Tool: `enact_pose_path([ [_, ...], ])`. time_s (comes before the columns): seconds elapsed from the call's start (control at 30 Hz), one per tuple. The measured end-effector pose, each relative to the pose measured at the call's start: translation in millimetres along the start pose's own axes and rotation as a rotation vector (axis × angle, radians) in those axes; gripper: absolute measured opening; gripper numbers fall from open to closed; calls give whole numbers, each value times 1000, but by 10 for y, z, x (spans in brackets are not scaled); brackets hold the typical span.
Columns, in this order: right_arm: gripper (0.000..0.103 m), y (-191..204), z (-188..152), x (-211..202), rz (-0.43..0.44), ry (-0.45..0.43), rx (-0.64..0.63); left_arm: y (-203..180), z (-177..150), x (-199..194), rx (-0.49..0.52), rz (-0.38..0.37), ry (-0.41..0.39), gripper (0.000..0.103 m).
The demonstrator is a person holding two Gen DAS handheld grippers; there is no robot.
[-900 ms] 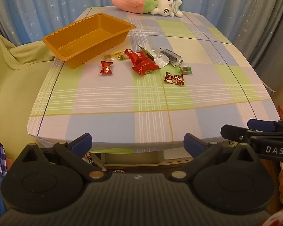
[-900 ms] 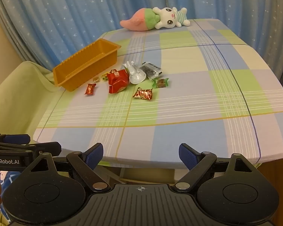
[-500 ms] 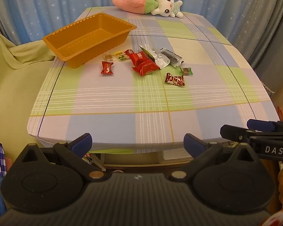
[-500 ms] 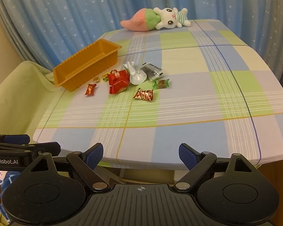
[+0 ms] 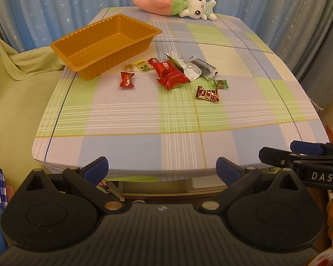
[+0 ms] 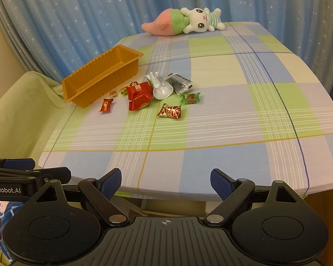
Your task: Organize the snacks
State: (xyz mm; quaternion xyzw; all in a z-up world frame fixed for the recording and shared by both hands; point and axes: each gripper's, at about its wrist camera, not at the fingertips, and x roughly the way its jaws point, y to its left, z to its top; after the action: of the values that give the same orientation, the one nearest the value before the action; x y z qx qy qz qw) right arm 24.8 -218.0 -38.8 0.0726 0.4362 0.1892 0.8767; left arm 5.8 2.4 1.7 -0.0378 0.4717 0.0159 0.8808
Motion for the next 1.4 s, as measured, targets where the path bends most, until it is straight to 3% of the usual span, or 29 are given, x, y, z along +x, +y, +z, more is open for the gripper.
enact_pose_path([
  [1.4, 87, 20, 51, 67, -1, 6, 1, 19, -12, 16, -4, -4, 3, 103],
])
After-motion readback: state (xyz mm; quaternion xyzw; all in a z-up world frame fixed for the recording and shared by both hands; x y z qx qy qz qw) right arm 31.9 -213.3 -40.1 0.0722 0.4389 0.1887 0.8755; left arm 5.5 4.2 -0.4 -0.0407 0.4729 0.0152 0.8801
